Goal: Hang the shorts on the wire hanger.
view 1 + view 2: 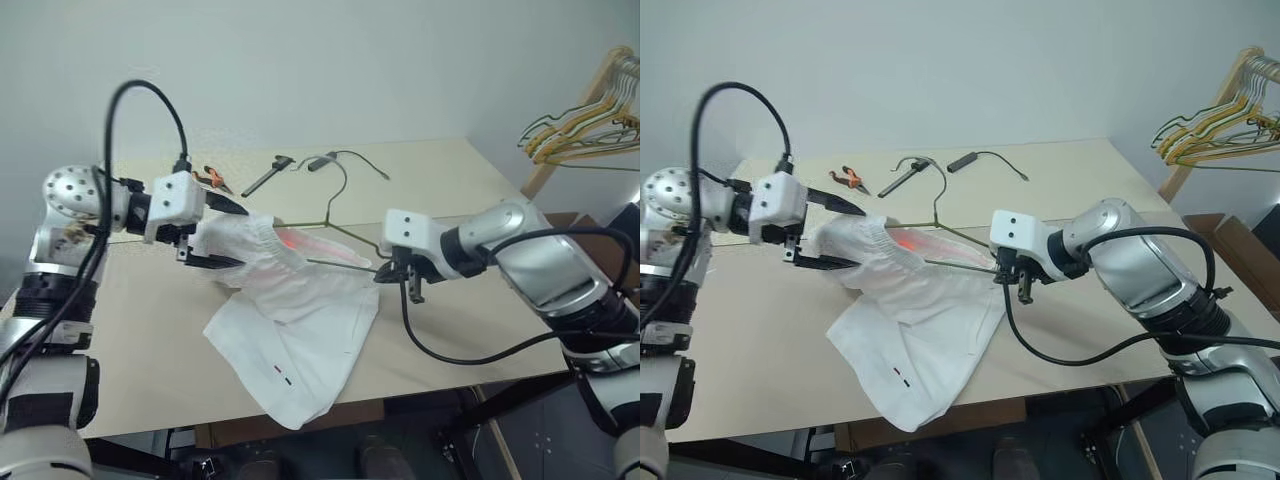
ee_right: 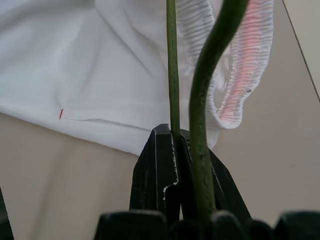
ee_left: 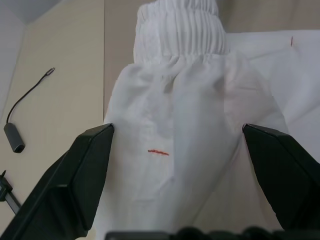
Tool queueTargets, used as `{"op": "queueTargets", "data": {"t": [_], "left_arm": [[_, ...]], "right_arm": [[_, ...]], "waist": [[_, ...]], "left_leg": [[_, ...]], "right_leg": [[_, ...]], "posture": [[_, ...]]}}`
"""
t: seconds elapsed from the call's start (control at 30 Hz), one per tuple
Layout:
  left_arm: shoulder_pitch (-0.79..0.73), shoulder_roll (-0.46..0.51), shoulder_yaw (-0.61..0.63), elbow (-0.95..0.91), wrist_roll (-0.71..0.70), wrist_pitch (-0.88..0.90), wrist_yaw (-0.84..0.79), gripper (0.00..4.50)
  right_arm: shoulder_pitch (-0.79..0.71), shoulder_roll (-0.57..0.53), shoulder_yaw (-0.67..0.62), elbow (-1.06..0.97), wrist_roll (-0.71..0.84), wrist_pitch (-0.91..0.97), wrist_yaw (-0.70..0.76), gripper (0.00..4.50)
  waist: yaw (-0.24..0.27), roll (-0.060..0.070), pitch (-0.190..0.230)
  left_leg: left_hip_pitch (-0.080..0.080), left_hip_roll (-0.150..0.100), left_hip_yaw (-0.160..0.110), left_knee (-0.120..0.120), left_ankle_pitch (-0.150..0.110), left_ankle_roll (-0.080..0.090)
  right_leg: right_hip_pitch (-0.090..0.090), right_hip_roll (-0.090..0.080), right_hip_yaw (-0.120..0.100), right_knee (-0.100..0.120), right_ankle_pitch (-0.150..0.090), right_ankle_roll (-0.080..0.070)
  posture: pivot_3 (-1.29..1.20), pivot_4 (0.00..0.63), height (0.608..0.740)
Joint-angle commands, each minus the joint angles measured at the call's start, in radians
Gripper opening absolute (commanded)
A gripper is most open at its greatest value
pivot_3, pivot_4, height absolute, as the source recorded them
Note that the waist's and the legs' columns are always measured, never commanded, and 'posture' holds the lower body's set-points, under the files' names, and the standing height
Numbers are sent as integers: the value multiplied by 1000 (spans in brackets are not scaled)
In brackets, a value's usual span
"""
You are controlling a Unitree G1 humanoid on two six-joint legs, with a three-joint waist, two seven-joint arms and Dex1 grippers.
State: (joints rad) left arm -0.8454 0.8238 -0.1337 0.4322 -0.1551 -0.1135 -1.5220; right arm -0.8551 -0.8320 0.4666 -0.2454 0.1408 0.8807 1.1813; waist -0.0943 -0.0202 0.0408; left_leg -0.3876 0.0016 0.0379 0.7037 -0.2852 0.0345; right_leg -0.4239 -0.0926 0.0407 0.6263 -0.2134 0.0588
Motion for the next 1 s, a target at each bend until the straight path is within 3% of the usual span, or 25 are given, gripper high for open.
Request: {"op": "queueTargets", "data": {"t": [0.03, 0.33, 0.47, 0.6, 0.83, 1.0], "left_arm": [[-36, -12, -13, 2, 21, -31, -4, 4074], [-23, -32, -6, 2, 10, -30, -5, 1218], [-10, -34, 2, -12, 2, -10, 8, 14], [14, -37, 20, -42, -23, 26, 23, 14], [67, -27, 62, -100, -68, 100, 47, 0], [118, -13, 103, -138, -103, 182, 79, 0]], "right_arm": [[-38, 4, -9, -5, -4, -9, 10, 0], [-51, 4, -2, 7, -12, -14, 21, 0], [-29, -15, 10, 4, -52, -120, 25, 0], [-4, -6, -15, 16, -61, -157, 8, 0], [62, -20, -112, 49, -65, -163, -73, 2211], [169, -61, -305, 125, -20, -160, -144, 3966]], "waist": [[-1, 0, 0], [-3, 0, 0], [-3, 0, 0], [-3, 0, 0], [-3, 0, 0], [3, 0, 0]], "left_leg": [[0, 0, -1, 0, 0, 0], [1, 0, -4, 0, 0, 0], [0, 0, -5, 0, 0, 0], [0, 0, -5, 0, 0, 0], [1, 0, -5, 1, 0, 0], [0, 0, -6, 1, 0, 0]], "right_leg": [[-1, 0, 0, 1, 0, 0], [-1, 0, 1, 1, 0, 0], [-1, 0, 1, 1, 0, 0], [-1, 0, 1, 2, 0, 0], [0, 0, 1, 2, 0, 0], [0, -1, 1, 2, 0, 0]], "posture": [[-82, 0, 740], [-81, 0, 740], [-80, 0, 740], [-84, 0, 740], [-85, 0, 740], [-78, 0, 740]]}}
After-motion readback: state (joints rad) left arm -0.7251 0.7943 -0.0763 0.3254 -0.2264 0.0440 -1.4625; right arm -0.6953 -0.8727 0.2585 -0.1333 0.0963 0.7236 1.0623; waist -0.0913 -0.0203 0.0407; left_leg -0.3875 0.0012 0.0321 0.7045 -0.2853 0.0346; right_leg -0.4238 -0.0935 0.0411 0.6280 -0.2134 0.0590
